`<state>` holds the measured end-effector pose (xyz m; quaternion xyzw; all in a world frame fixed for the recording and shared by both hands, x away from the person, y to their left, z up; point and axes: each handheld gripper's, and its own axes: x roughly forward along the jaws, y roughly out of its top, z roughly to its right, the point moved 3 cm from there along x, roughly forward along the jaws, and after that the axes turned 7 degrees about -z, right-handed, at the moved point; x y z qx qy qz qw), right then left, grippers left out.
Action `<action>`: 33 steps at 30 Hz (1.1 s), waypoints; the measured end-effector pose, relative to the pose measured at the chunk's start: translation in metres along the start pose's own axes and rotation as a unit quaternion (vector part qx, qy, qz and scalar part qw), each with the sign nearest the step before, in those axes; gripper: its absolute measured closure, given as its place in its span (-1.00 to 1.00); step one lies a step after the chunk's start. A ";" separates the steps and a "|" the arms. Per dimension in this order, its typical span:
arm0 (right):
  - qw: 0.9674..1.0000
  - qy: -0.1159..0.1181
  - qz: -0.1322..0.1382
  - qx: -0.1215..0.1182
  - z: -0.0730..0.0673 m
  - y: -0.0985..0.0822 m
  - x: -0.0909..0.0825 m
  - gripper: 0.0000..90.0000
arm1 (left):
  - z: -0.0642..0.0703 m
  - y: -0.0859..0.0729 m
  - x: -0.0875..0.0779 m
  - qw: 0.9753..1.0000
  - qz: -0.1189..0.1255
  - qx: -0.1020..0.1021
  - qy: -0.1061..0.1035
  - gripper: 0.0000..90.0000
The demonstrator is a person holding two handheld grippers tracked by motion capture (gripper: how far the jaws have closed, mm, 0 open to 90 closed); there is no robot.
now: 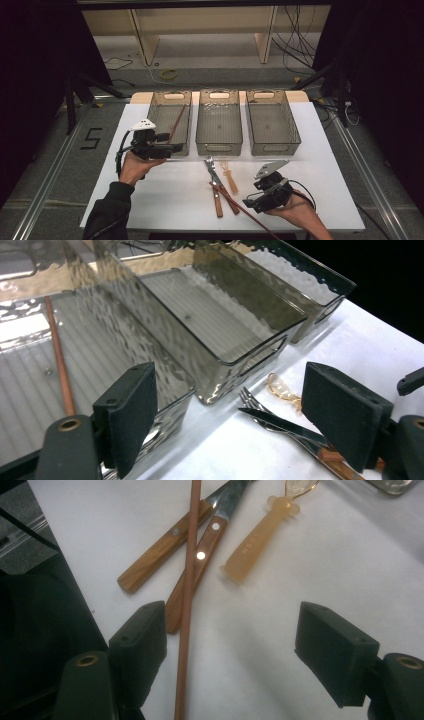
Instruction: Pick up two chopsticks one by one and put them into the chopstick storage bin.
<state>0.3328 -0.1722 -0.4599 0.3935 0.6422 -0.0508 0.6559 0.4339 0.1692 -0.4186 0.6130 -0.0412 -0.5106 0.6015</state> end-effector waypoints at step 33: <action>0.993 0.025 -0.106 -0.040 -0.020 -0.007 0.027 0.36 | 0.052 -0.035 0.000 0.997 -0.010 0.064 -0.037 -0.57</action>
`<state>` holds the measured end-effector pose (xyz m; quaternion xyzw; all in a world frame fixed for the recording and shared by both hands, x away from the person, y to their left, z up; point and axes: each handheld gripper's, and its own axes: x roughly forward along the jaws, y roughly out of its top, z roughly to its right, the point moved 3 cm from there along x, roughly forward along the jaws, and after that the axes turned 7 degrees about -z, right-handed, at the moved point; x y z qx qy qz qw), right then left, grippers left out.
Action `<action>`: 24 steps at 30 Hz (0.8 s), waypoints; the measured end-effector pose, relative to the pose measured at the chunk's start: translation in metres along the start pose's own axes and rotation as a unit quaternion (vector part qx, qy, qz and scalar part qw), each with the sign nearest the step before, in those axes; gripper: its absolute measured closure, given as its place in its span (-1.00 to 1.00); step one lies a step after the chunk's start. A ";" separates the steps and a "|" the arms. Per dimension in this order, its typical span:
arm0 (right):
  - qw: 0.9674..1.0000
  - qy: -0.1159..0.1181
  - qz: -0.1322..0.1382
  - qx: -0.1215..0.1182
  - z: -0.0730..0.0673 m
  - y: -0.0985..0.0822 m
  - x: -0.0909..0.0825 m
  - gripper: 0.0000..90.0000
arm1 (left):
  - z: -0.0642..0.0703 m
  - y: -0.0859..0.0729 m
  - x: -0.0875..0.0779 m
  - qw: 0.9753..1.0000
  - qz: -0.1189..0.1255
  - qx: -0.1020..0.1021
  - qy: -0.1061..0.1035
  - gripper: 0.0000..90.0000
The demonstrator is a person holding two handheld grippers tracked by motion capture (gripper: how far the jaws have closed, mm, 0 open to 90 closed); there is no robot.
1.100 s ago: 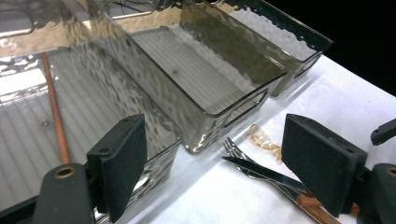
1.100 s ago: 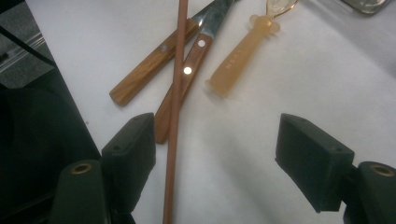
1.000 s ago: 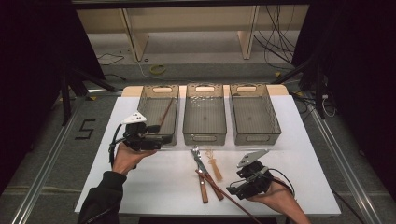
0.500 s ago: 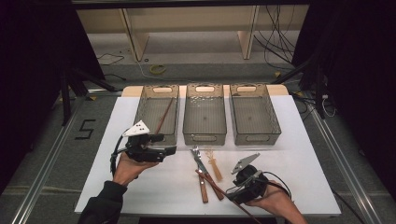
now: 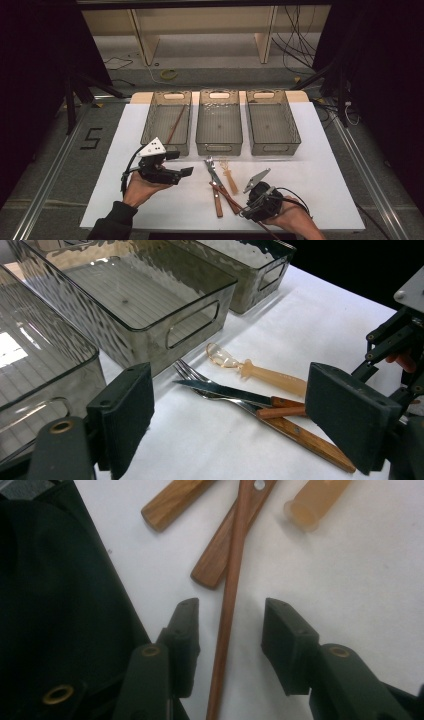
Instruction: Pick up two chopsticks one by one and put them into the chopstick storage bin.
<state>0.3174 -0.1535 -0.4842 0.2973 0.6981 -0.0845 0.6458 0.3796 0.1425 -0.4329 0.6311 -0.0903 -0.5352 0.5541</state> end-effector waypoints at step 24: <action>0.999 -0.025 -0.027 -0.027 -0.006 0.003 0.007 0.81 | 0.007 -0.017 0.003 1.000 -0.015 0.003 -0.006 -0.59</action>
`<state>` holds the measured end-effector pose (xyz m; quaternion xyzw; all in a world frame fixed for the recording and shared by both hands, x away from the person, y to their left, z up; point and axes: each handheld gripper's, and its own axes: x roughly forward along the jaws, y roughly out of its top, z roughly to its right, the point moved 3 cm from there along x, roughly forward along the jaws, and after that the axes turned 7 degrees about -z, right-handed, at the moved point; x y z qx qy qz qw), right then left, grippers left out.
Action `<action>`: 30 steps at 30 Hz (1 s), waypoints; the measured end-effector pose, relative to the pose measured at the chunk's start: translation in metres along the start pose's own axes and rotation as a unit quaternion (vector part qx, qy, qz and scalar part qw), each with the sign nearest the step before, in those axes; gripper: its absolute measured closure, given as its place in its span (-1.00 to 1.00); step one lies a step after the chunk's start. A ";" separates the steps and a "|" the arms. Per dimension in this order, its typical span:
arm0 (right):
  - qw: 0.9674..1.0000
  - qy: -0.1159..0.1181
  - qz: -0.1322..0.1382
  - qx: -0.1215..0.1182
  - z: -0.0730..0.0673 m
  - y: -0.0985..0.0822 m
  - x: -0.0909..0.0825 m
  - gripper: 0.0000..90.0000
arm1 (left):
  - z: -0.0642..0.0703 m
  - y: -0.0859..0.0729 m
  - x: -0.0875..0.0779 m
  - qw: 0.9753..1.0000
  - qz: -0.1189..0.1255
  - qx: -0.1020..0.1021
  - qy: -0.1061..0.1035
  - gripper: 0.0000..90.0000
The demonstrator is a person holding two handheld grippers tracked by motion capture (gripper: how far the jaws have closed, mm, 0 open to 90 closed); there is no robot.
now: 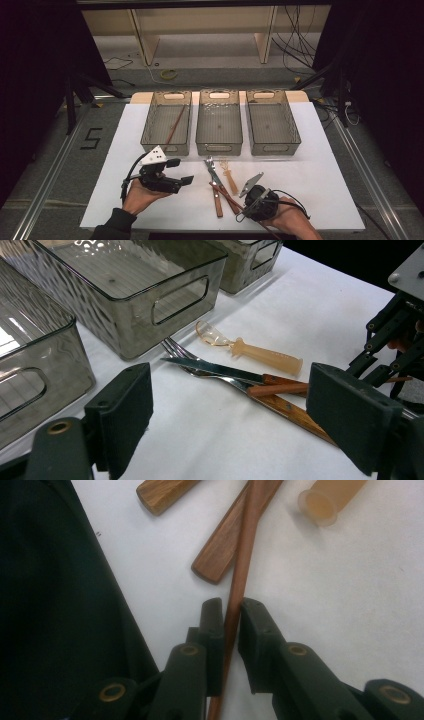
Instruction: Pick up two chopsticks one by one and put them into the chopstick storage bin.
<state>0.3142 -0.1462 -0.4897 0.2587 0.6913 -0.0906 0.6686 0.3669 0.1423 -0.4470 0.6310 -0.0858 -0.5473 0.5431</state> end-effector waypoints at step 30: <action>0.998 -0.018 0.031 -0.043 0.001 0.011 -0.021 0.90 | 0.014 0.001 0.009 0.998 -0.036 0.032 -0.031 -0.58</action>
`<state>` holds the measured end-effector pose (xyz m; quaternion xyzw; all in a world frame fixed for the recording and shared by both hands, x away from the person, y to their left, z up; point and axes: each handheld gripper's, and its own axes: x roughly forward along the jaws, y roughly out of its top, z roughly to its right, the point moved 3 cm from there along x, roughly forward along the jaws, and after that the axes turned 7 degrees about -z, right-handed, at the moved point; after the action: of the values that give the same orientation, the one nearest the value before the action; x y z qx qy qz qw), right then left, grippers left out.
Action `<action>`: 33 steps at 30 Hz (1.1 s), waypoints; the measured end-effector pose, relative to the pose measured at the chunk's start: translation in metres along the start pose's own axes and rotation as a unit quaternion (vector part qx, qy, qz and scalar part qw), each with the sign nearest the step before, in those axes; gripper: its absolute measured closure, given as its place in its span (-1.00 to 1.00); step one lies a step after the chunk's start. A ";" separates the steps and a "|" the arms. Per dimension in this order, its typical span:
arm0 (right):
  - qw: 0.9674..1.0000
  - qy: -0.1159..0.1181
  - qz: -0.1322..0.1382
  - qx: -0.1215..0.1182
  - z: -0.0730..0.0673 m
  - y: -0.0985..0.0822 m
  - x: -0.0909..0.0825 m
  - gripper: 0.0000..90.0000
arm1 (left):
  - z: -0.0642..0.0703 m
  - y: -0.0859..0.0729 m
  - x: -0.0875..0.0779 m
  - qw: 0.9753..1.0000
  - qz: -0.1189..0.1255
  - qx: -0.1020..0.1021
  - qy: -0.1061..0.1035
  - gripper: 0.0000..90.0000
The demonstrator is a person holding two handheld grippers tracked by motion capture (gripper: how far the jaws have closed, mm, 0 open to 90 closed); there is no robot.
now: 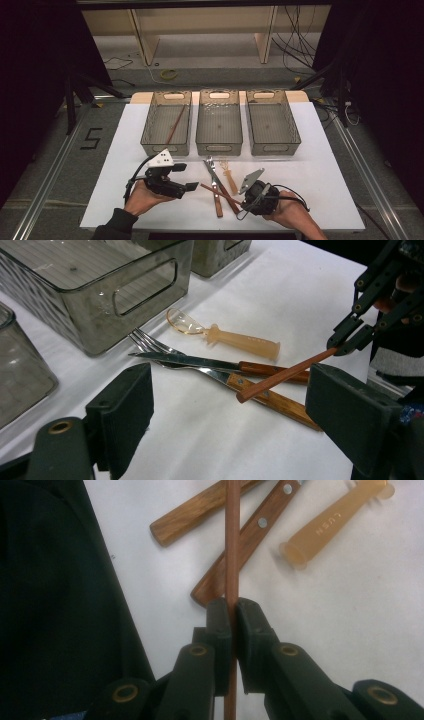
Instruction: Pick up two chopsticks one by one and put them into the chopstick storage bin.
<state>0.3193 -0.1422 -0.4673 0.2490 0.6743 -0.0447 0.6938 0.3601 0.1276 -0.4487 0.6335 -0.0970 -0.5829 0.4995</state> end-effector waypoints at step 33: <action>0.997 0.002 0.003 -0.079 -0.009 0.023 -0.008 0.90 | 0.028 0.004 0.018 0.985 -0.108 0.129 -0.036 -0.49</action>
<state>0.3200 -0.1205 -0.4523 0.1952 0.6766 0.0114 0.7099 0.3441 0.0984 -0.4528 0.6783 -0.1203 -0.6384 0.3434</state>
